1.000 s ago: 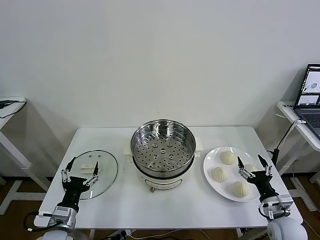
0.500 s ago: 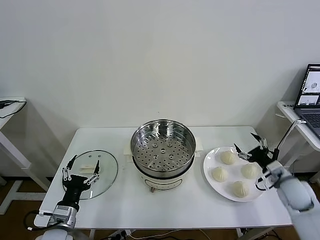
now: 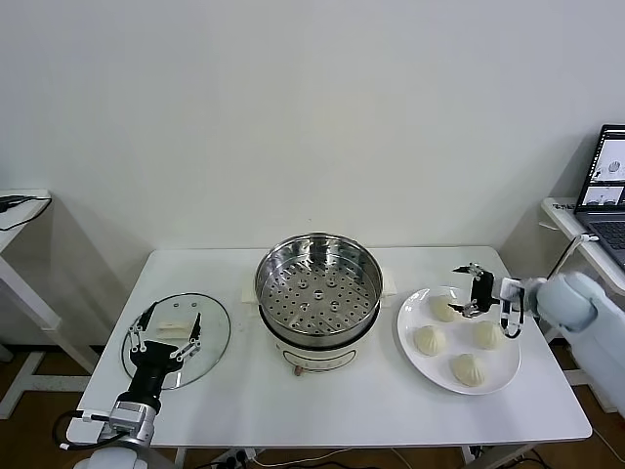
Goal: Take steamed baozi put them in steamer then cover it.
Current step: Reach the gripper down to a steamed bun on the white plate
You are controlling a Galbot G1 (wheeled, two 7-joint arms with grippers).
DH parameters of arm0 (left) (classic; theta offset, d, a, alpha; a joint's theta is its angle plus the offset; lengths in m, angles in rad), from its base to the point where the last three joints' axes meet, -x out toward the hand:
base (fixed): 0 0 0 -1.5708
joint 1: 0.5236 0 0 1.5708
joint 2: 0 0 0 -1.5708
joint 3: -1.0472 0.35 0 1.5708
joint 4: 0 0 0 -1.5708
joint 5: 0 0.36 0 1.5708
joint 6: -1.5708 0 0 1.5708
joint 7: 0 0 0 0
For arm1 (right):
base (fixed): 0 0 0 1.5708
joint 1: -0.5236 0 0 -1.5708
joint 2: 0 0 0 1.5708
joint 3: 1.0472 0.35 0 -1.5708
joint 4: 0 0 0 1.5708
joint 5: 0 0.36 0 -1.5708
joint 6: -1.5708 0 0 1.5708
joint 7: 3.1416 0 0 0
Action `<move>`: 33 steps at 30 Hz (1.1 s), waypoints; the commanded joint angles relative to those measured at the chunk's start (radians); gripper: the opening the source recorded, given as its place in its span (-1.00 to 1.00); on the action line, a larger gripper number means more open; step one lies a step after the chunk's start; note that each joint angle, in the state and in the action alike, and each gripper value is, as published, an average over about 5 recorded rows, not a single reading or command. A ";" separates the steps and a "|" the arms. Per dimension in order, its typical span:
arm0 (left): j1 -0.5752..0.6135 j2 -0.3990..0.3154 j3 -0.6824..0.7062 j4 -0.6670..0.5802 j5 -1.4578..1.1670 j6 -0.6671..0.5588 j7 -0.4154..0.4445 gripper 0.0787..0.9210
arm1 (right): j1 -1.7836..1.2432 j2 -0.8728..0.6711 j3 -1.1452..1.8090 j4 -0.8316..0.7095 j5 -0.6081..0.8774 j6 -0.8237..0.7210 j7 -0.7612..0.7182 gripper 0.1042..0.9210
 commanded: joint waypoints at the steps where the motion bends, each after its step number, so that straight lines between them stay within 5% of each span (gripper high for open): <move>1: 0.001 0.000 0.003 -0.008 0.001 0.001 0.000 0.77 | 0.312 0.014 -0.328 -0.139 -0.037 -0.016 -0.231 0.76; 33: 0.016 -0.014 -0.011 -0.018 0.011 -0.005 -0.006 0.77 | 0.267 0.268 -0.286 -0.394 -0.204 0.005 -0.196 0.76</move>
